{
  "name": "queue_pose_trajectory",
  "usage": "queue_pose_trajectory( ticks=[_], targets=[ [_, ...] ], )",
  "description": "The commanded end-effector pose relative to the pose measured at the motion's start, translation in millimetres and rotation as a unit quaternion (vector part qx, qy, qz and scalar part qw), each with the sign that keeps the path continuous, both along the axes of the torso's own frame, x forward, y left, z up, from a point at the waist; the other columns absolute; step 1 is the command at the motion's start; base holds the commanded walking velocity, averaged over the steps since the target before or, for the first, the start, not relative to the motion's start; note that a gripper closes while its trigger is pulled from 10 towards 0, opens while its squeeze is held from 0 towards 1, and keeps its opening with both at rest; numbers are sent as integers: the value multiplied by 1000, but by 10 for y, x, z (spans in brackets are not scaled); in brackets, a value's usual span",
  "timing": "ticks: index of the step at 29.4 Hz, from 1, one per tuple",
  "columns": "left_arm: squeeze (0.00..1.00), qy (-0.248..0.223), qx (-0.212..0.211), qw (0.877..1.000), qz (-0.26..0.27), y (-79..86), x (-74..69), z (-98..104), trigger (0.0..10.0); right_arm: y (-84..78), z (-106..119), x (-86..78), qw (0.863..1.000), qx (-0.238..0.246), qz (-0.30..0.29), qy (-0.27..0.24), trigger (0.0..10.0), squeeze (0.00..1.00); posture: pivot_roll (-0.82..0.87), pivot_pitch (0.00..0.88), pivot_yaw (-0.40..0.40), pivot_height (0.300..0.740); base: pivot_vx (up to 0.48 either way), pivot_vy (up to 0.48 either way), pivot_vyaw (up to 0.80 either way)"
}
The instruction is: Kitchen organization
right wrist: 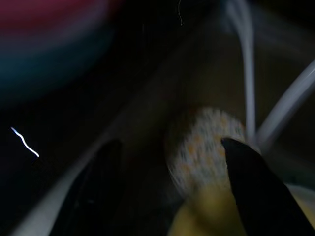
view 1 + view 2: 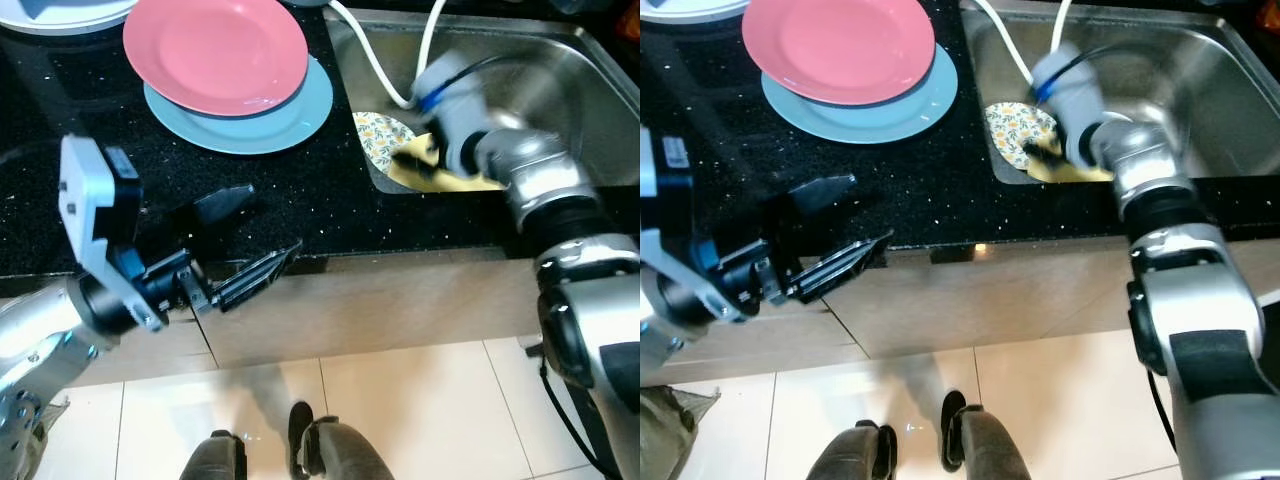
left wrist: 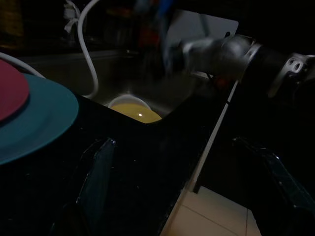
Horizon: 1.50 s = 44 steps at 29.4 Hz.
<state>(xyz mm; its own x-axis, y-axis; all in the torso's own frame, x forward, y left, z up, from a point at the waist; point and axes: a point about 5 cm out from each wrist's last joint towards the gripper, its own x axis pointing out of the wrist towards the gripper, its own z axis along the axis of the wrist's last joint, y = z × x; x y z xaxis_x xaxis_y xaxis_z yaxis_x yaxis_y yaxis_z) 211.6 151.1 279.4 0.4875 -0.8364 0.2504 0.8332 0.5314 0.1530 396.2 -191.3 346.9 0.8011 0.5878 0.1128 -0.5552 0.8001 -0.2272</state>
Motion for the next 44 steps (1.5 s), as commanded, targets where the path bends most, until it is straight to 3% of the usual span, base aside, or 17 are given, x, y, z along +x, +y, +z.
queue_pose_trajectory(
  ticks=[1, 5, 7, 10, 11, 14, 16, 25, 28, 31, 32, 33, 34, 35, 37, 40, 44],
  targets=[
    [0, -3, 7, 1000, -6, -13, -6, -17, 10000, -63, 83, -82, 998, 43, 32, -16, 10000, 0, 104, 176, -73, 740, 0, 0, 0],
    [0, -15, 10, 1000, 3, -3, 48, -11, 10000, -148, 93, -323, 982, 134, 79, -109, 10000, 0, 117, 145, -73, 740, 0, 0, 0],
    [0, -23, 10, 1000, 19, 30, 80, 2, 10000, -55, 4, -381, 969, 190, 96, -123, 10000, 0, 131, 125, -70, 740, 0, 0, 0],
    [0, -28, 11, 999, 32, 56, 108, 8, 10000, 67, -77, -415, 961, 219, 116, -124, 10000, 0, 142, 119, -73, 740, 0, 0, 0],
    [0, -28, 11, 999, 32, 56, 108, 8, 10000, 67, -77, -415, 961, 219, 116, -124, 10000, 0, 142, 119, -73, 740, 0, 0, 0],
    [0, -31, 16, 997, 68, 95, 154, -33, 10000, 342, -216, -426, 952, 247, 141, -112, 10000, 0, 165, 111, -79, 740, 0, 0, 733],
    [0, -28, 17, 996, 85, 102, 168, -81, 10000, 442, -269, -392, 948, 265, 145, -99, 10000, 0, 181, 104, -87, 740, 0, 0, 800],
    [0, -15, 9, 989, 147, 85, 262, -223, 10000, 637, -360, -394, 948, 270, 143, -88, 10000, 0, 209, 103, -95, 740, 0, 0, 800],
    [0, -5, 0, 989, 151, 19, 277, -281, 10000, 818, -398, -393, 959, 233, 128, -94, 10000, 0, 214, 106, -94, 740, 0, 0, 800],
    [0, -5, 0, 989, 151, 19, 277, -281, 10000, 818, -398, -393, 959, 233, 128, -94, 10000, 0, 214, 106, -94, 740, 0, 0, 800],
    [0, -4, 1, 988, 154, 4, 280, -296, 10000, 870, -408, -382, 966, 209, 118, -97, 10000, 0, 216, 104, -94, 740, 0, 0, 0],
    [0, -2, 7, 985, 172, 23, 309, -322, 10000, 944, -445, -350, 980, 142, 98, -102, 10000, 0, 218, 103, -95, 740, 0, 0, 0],
    [0, -2, 7, 985, 172, 23, 309, -322, 10000, 944, -445, -350, 980, 142, 98, -102, 10000, 0, 218, 103, -95, 740, 0, 0, 0],
    [0, -3, 10, 982, 187, 48, 334, -337, 10000, 998, -487, -314, 988, 76, 76, -109, 10000, 0, 220, 102, -96, 740, 0, 0, 0],
    [0, -9, 14, 976, 215, 129, 373, -327, 10000, 1086, -517, -259, 990, -16, 48, -128, 10000, 0, 222, 102, -97, 740, 0, 0, 0],
    [0, -15, 18, 973, 230, 185, 380, -314, 10000, 1169, -518, -213, 986, -81, 33, -144, 10000, 0, 229, 105, -101, 740, 0, 0, 0],
    [0, -15, 22, 971, 237, 211, 375, -321, 10000, 1193, -521, -177, 983, -108, 20, -147, 10000, 0, 234, 108, -110, 740, 0, 0, 0]
  ],
)
